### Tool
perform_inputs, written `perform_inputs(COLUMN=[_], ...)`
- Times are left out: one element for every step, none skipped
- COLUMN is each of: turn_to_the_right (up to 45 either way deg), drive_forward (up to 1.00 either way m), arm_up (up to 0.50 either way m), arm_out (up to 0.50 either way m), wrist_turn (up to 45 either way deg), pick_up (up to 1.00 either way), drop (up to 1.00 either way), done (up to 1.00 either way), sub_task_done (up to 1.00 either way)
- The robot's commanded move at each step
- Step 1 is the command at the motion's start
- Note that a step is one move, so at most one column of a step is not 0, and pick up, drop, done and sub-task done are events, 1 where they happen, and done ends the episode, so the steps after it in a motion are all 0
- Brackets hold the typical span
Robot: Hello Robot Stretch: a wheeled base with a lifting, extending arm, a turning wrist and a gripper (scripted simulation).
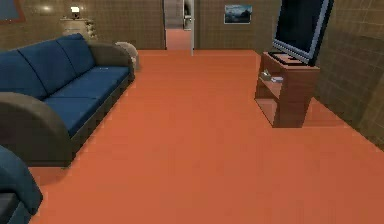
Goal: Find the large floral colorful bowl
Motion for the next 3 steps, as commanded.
perform_inputs(turn_to_the_right=[-3.0,0.0,0.0], drive_forward=[0.0,1.0,1.0], arm_up=[0.0,0.0,0.0], arm_out=[0.0,0.0,0.0], wrist_turn=[0.0,0.0,0.0], pick_up=[0.0,0.0,0.0], drop=[0.0,0.0,0.0], done=[0.0,0.0,0.0], sub_task_done=[0.0,0.0,0.0])
